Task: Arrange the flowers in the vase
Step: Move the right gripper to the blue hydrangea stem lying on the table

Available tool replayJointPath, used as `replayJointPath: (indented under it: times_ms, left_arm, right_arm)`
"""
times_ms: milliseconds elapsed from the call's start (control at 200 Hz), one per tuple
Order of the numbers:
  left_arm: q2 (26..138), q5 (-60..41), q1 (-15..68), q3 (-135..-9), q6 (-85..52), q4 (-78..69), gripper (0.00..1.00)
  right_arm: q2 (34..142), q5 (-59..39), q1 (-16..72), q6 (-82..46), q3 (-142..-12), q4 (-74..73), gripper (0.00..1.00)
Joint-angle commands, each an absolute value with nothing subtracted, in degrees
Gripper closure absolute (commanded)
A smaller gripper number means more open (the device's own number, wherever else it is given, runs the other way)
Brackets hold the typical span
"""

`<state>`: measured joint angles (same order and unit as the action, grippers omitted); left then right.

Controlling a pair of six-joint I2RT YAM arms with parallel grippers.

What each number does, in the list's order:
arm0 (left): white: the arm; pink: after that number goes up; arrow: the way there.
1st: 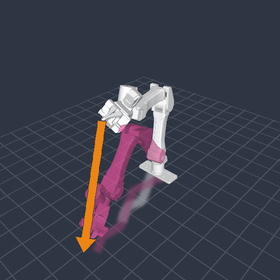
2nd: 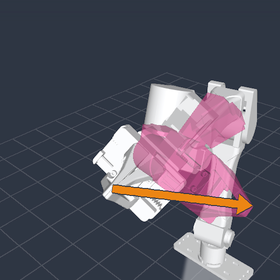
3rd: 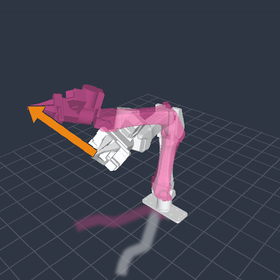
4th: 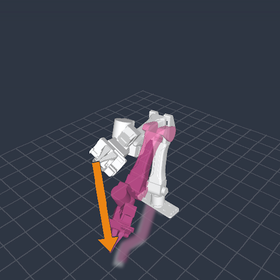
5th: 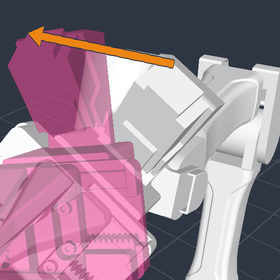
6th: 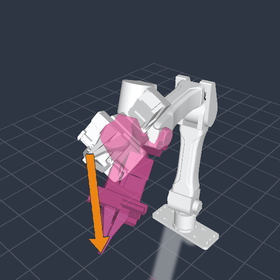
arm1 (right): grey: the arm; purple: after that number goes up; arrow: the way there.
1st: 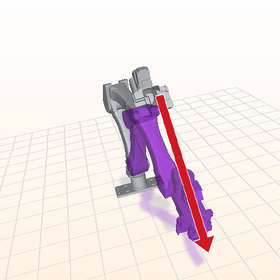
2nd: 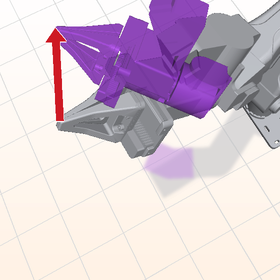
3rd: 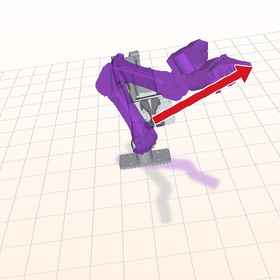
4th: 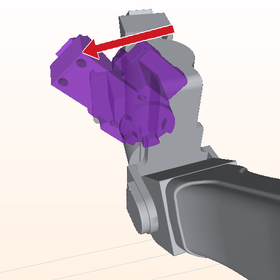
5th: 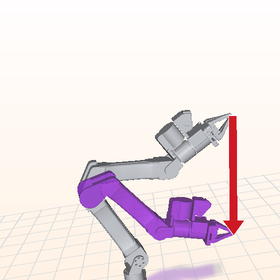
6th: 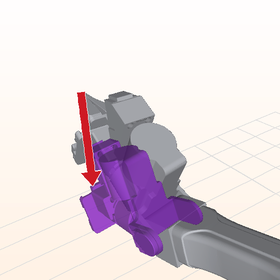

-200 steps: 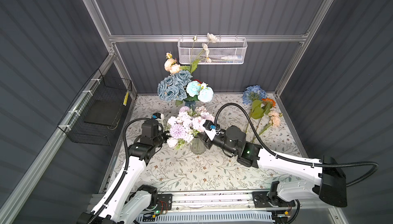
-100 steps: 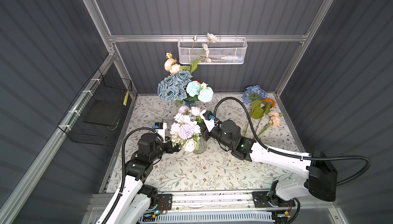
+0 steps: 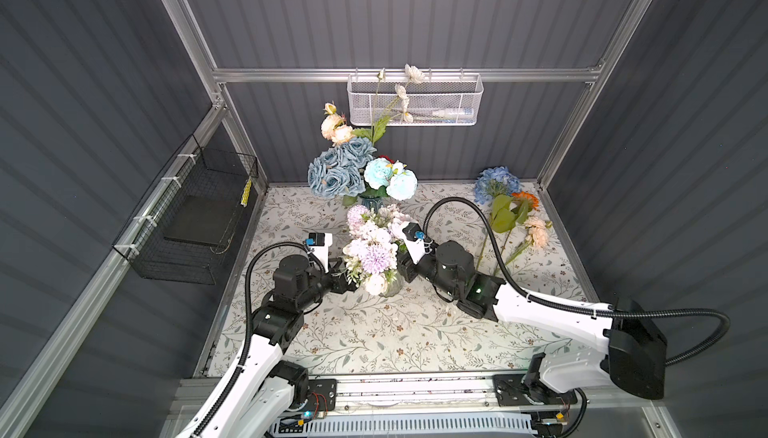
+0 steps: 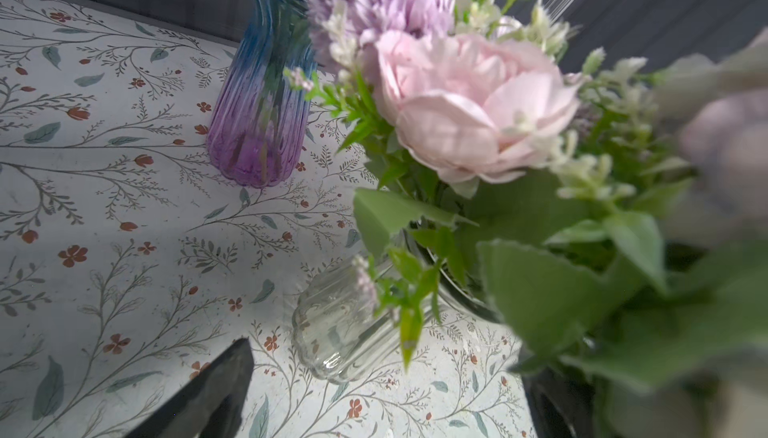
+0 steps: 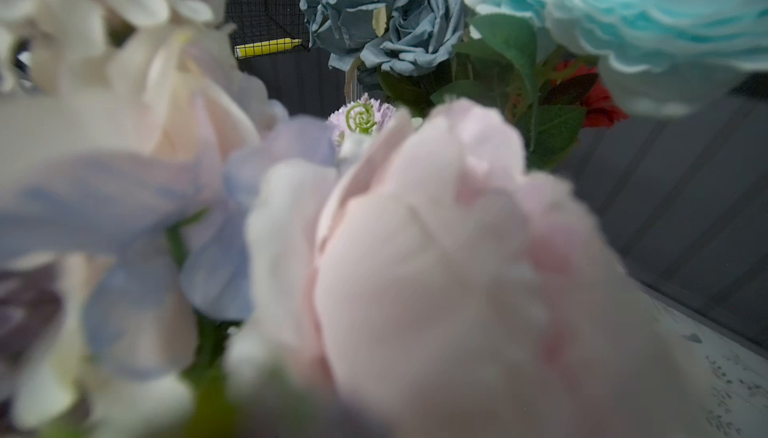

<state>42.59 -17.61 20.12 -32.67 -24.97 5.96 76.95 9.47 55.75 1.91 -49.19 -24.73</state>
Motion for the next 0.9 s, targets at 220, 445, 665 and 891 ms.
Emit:
replayJointPath:
  times_ms: [220, 445, 665, 891]
  left_arm:
    - [43.4, -11.0, 20.3, -32.3, -27.9, 3.2, 0.01]
    - [43.8, -6.8, 20.3, -31.2, -29.4, 2.2, 0.01]
    - [42.2, -0.9, 20.3, -30.6, -29.3, 3.8, 0.01]
    - [42.1, 3.0, 20.3, -30.8, -28.3, 6.1, 0.01]
  right_arm:
    - [64.7, 11.7, 53.8, 1.8, -44.6, -14.2, 0.33]
    - [53.6, 8.0, 44.4, -4.1, -40.5, -7.8, 0.31]
    - [51.9, 11.4, 33.1, -11.7, -40.1, 0.8, 0.30]
    - [60.3, 9.7, 22.4, -19.0, -41.0, 4.7, 0.30]
